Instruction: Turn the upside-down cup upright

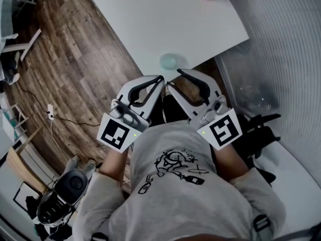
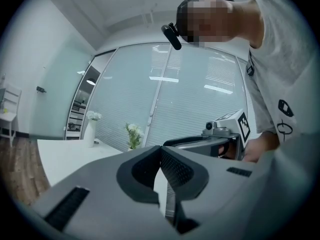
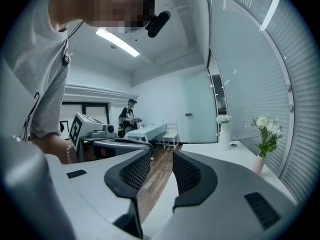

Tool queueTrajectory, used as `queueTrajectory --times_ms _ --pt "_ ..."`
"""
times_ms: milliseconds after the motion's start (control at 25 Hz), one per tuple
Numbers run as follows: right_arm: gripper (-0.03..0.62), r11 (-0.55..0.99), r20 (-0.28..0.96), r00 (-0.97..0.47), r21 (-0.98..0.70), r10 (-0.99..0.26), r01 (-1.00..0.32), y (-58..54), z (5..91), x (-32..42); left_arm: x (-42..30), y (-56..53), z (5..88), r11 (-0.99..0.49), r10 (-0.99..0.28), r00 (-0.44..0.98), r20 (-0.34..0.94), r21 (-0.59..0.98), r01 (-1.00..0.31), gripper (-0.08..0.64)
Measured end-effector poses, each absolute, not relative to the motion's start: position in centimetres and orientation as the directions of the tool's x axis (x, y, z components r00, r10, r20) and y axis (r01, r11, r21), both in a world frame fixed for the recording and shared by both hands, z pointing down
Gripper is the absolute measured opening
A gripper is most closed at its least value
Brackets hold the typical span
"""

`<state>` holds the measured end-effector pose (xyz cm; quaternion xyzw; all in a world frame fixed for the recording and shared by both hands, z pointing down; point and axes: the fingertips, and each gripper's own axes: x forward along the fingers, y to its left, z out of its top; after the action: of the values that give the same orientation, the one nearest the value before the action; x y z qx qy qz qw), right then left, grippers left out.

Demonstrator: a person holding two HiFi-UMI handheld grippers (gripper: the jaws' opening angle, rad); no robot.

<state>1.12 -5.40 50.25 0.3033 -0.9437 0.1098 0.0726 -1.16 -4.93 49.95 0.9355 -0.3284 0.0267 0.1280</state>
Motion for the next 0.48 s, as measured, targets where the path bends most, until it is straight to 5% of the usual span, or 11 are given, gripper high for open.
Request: queueTrajectory --times_ms 480 --pt "0.209 0.786 0.214 -0.799 -0.163 -0.562 -0.596 -6.0 56.0 1.8 -1.0 -5.3 55.6 -0.751 -0.604 0.78 0.164 0.21 -0.626 0.005"
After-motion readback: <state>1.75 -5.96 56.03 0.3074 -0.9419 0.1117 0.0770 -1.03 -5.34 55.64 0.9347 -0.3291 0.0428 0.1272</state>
